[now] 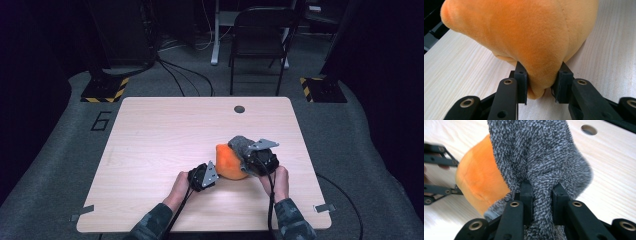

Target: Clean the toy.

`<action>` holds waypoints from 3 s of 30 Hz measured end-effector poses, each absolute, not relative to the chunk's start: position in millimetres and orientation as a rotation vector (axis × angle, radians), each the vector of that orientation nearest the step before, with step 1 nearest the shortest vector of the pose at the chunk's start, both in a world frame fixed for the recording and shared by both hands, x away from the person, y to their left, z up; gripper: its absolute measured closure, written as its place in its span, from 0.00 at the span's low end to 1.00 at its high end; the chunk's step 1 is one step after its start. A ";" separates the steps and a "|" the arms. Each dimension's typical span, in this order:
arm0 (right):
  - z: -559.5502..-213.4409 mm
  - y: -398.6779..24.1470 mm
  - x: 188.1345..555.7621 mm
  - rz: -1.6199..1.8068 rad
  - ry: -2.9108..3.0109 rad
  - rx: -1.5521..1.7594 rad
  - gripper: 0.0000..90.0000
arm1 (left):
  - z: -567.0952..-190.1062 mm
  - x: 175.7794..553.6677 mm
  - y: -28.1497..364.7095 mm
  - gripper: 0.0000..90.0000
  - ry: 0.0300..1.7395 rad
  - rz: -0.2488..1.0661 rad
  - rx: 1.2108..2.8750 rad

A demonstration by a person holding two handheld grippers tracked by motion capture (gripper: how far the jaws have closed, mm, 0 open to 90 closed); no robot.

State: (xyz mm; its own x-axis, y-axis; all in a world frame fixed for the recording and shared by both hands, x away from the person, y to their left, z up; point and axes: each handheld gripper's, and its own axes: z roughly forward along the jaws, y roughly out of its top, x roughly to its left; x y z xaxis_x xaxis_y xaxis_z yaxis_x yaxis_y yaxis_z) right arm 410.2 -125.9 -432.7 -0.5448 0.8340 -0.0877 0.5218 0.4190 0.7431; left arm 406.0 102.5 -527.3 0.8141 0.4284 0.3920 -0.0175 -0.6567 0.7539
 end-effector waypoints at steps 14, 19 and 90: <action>-458.6 -198.3 422.7 0.765 2.158 1.427 0.84 | -529.5 406.6 105.0 0.80 0.305 0.710 2.179; -469.5 -197.9 428.2 0.737 2.178 1.445 0.83 | -528.7 404.6 107.3 0.84 0.282 0.712 2.139; -476.0 -156.7 425.6 0.664 2.233 1.386 0.83 | -497.1 414.8 112.2 0.84 0.885 -0.081 1.904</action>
State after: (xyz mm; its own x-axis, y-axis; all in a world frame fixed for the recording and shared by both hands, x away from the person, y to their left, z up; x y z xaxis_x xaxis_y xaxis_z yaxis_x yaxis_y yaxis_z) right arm 425.6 -156.7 -476.0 -0.4093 0.9064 -0.1048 0.7017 0.3861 0.5988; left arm 414.8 112.2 -497.1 0.7305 0.5415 -0.4161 0.6082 -0.2388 0.7570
